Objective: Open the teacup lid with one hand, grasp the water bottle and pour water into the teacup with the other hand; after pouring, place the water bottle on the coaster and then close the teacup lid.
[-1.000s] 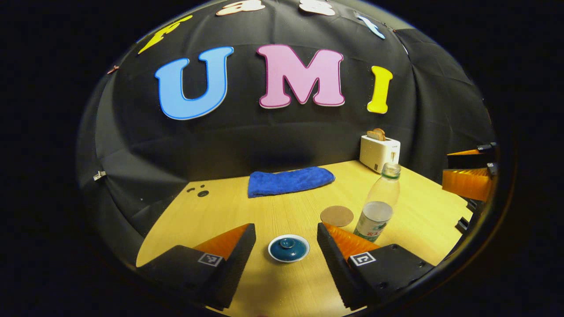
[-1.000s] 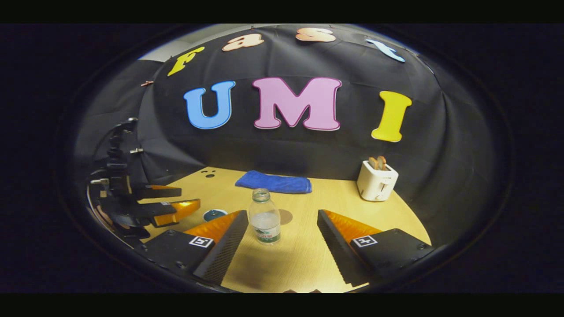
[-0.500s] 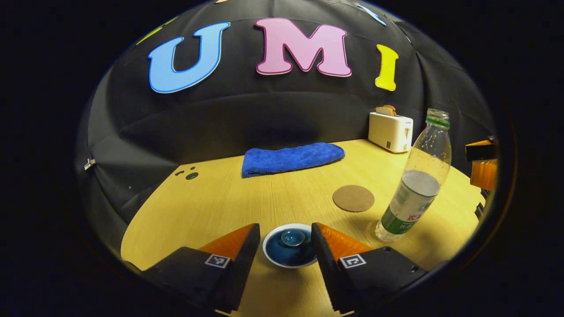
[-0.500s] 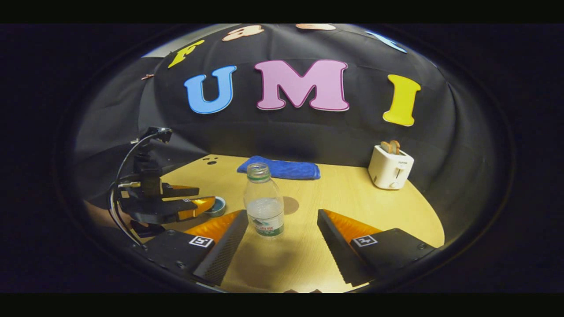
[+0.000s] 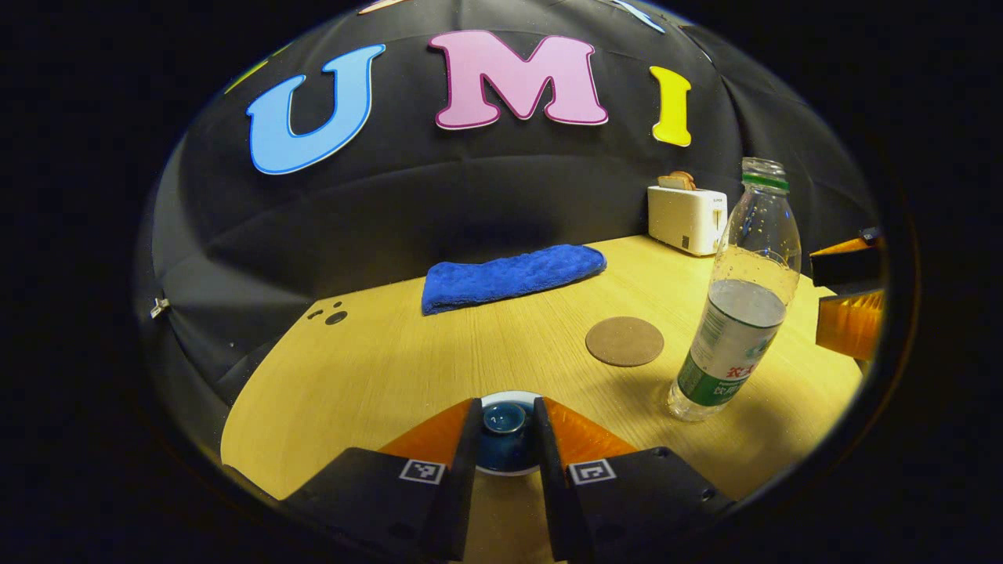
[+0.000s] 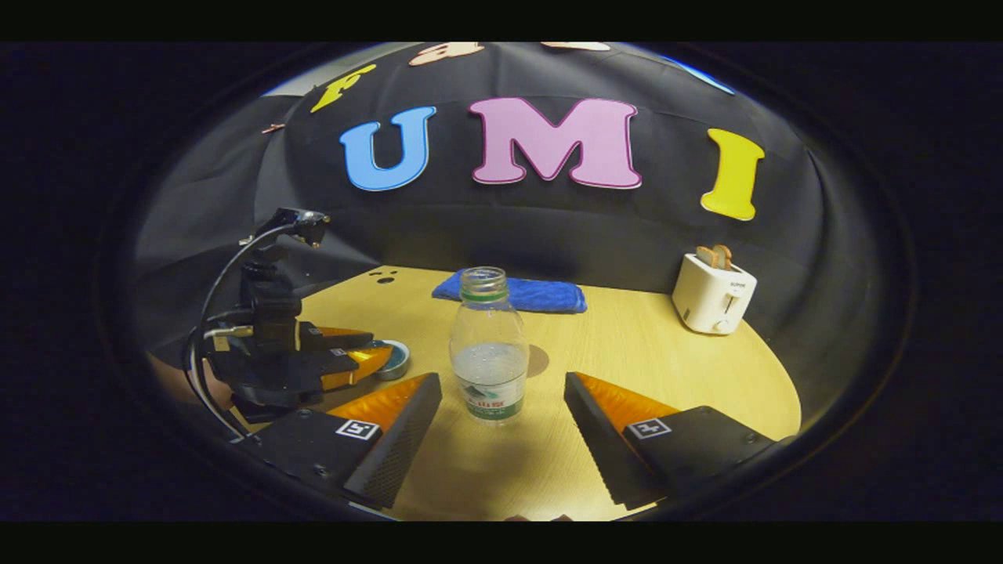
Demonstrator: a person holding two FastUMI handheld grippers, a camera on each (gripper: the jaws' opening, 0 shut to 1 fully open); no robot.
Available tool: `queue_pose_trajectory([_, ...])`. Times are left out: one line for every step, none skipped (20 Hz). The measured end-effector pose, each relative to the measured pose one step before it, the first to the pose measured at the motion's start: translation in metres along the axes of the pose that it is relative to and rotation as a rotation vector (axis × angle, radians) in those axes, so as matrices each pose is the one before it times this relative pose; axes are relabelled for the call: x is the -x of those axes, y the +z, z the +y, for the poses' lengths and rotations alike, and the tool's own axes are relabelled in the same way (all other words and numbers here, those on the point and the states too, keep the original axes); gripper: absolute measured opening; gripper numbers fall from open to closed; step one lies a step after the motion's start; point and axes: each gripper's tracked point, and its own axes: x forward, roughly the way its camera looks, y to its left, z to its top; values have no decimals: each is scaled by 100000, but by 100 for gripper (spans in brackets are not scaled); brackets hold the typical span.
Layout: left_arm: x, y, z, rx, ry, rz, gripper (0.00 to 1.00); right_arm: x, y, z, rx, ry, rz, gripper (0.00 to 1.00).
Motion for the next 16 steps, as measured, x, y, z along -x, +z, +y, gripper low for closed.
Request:
queue_pose_trajectory([-120, -46, 191, 535, 572, 74, 42, -274, -135, 110, -87, -6, -266, 98])
queue_pose_trajectory([110, -89, -20, 614, -299, 245, 37, -442, -6, 87, -11, -186, -208, 98])
queue_pose_trajectory([-79, -157, 19, 394, -48, 47, 35, -274, -96, 73, -106, -47, -220, 98])
queue_pose_trajectory([104, 69, -30, 275, -192, -217, 35, -327, -62, 161, -107, 84, -324, 98])
queue_pose_trajectory([-32, 37, 38, 25, -255, -391, 34, -319, -121, 95, 48, -32, -84, 98])
queue_pose_trajectory([11, -2, -61, 122, -23, -101, 27, -352, -150, 110, 78, 50, -59, 99])
queue_pose_trajectory([15, 84, 46, 322, 4, -336, 30, -272, -54, 32, -13, -17, -119, 99])
queue_pose_trajectory([-8, 43, 76, 666, 78, -180, 29, -360, -47, 109, 34, -32, -134, 98])
queue_pose_trajectory([104, 94, 141, 1035, 244, -565, 28, -261, -19, 83, -14, -295, -189, 98])
queue_pose_trajectory([157, 85, 14, 1716, -387, -412, 27, -291, 32, -74, 11, -494, -66, 98])
queue_pose_trajectory([213, 223, 77, 1774, -88, -534, 27, -193, -53, -101, -109, -398, -197, 99])
queue_pose_trajectory([450, 172, 282, 1437, 293, -626, 27, -206, 43, 11, -167, -481, -232, 98])
queue_pose_trajectory([267, 331, 394, 1043, 612, -681, 27, -198, -10, -10, -320, -252, -190, 96])
queue_pose_trajectory([417, 312, 389, 919, 402, -592, 24, -169, -48, 45, -214, -213, -110, 98])
queue_pose_trajectory([388, 167, 341, 575, 536, -462, 27, -272, -29, 80, 109, -244, 108, 98])
queue_pose_trajectory([452, 153, 432, 99, 731, -488, 27, -275, -180, 30, 238, -279, 305, 98])
